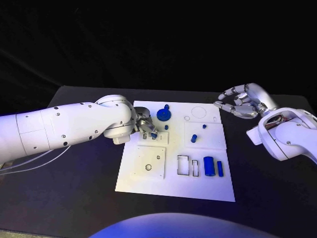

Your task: Assemble the parts on the task board

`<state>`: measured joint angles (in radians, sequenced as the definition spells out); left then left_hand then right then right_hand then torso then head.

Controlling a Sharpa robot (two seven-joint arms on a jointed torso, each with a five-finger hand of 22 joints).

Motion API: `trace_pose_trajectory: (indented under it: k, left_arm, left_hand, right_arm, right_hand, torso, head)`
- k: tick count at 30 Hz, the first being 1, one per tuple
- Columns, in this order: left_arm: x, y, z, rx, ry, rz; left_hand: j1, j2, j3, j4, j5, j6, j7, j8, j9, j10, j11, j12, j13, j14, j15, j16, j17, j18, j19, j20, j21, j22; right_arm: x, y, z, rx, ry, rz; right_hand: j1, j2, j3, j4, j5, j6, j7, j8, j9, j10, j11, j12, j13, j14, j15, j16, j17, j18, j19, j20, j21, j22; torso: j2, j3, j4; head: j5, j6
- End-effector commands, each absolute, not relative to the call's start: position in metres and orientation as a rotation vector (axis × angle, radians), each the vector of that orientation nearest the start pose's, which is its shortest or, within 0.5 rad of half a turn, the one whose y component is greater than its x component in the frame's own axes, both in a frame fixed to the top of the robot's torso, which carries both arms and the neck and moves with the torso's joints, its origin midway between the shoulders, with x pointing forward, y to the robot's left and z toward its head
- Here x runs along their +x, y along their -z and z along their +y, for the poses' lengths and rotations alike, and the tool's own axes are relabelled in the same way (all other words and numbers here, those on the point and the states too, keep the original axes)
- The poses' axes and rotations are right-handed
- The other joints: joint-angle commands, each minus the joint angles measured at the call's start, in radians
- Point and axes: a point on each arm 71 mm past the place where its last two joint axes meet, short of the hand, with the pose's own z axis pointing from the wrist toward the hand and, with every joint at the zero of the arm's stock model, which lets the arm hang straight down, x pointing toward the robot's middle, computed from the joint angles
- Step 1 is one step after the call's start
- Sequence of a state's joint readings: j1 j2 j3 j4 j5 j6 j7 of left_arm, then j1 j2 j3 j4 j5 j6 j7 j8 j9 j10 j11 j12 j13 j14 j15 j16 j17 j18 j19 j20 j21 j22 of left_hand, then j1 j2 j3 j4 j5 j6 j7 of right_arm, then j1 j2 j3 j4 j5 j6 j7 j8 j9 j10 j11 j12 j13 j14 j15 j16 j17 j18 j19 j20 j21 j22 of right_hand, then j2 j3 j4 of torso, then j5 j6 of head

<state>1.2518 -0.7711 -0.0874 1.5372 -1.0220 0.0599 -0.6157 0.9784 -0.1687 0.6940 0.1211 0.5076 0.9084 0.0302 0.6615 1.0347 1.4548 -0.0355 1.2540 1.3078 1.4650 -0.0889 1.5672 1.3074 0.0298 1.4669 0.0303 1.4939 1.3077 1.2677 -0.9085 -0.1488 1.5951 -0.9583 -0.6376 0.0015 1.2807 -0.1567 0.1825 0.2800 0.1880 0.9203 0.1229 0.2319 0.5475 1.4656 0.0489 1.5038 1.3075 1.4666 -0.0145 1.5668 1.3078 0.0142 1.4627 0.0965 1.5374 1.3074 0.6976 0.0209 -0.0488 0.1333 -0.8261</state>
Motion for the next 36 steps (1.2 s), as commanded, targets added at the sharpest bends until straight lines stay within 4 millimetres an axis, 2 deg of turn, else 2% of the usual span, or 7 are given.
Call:
trace_pose_trajectory:
  k: [1,24,36]
  left_arm:
    - [0.4722,0.2203,0.1824,-0.204,0.37,2.37]
    - [0.4717,0.2211,0.1809,-0.153,0.339,2.38]
    - [0.4702,0.2158,0.1845,-0.216,0.398,2.313]
  left_hand:
    - [0.0,0.01,0.193,-0.196,0.002,0.006,0.0,0.004,0.001,0.005,-0.003,-0.006,0.001,0.106,0.001,0.004,0.263,-0.005,0.034,-0.003,0.004,0.197]
    - [0.0,0.011,0.196,-0.198,0.003,0.006,0.0,0.005,0.002,0.004,-0.003,-0.01,-0.002,0.106,0.0,0.004,0.263,-0.005,0.033,-0.004,0.004,0.196]
    - [-0.001,0.011,0.201,-0.204,0.005,0.01,-0.001,0.008,0.002,0.01,-0.004,-0.001,0.004,0.106,-0.001,0.004,0.263,-0.007,0.04,-0.004,0.011,0.203]
  right_arm:
    - [0.4744,0.1738,-0.2261,0.34,-0.84,1.512]
    - [0.4742,0.1745,-0.2258,0.341,-0.842,1.513]
    - [0.474,0.1747,-0.2261,0.342,-0.844,1.512]
  right_hand:
    - [0.005,0.001,-0.002,0.006,0.007,-0.007,0.0,0.005,0.002,0.056,-0.003,0.002,0.209,0.104,-0.005,0.004,0.263,-0.005,0.087,-0.007,-0.003,0.251]
    - [-0.001,0.004,-0.002,0.008,0.008,-0.007,0.0,0.006,0.006,0.056,-0.003,0.001,0.208,0.104,-0.005,0.004,0.263,-0.005,0.086,-0.006,-0.006,0.25]
    - [-0.001,0.004,-0.002,0.008,0.008,-0.007,0.0,0.006,0.006,0.056,-0.003,0.001,0.208,0.104,-0.005,0.004,0.263,-0.005,0.086,-0.006,-0.006,0.25]
  torso:
    - [-0.001,-0.0002,0.0012]
    - [-0.001,0.0,-0.0002]
    - [-0.002,-0.0006,0.0005]
  head:
    - [0.0,-0.002]
    - [0.002,-0.006]
    - [0.0,-0.007]
